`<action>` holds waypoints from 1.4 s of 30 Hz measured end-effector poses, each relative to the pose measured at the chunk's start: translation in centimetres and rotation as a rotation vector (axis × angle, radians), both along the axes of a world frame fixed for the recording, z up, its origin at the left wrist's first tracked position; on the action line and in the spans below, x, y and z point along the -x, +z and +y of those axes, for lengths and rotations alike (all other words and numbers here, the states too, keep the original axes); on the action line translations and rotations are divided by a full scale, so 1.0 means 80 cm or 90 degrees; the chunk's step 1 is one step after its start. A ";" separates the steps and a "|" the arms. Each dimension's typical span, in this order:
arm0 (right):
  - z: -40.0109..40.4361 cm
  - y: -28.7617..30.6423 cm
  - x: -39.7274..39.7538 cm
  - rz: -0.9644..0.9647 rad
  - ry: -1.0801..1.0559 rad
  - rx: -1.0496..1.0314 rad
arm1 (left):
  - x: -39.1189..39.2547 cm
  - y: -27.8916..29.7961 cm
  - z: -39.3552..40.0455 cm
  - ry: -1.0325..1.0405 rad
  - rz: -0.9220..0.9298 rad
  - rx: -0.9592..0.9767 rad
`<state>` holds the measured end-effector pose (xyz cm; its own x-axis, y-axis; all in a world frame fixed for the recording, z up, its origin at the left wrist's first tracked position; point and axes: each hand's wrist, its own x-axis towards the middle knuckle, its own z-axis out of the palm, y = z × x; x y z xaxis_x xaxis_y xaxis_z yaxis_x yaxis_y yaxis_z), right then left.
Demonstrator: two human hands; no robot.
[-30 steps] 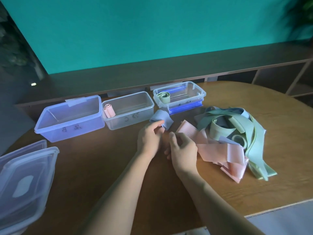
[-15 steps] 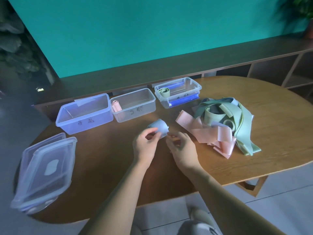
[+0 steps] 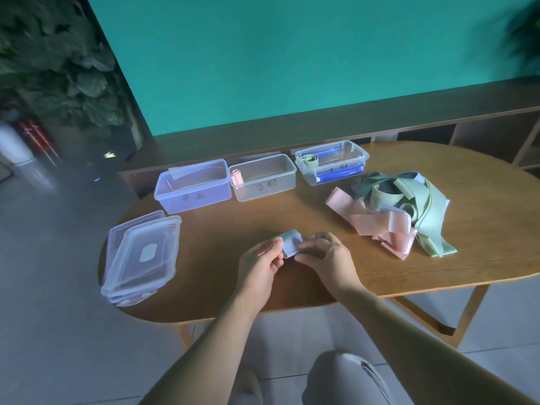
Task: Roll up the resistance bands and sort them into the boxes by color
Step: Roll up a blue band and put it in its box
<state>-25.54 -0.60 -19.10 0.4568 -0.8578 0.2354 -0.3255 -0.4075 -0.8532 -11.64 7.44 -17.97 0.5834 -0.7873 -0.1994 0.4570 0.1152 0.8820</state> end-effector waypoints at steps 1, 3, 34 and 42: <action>0.002 0.000 0.002 -0.016 -0.005 0.003 | 0.001 0.003 0.005 0.000 0.009 0.001; 0.006 0.005 0.006 -0.049 -0.016 0.006 | 0.001 0.011 0.014 -0.002 0.024 0.010; 0.111 0.316 0.042 -0.133 0.157 0.172 | 0.012 0.287 0.138 -0.016 -0.618 0.096; 0.129 0.363 0.056 -0.126 0.211 0.171 | 0.019 0.331 0.160 -0.037 -0.592 0.082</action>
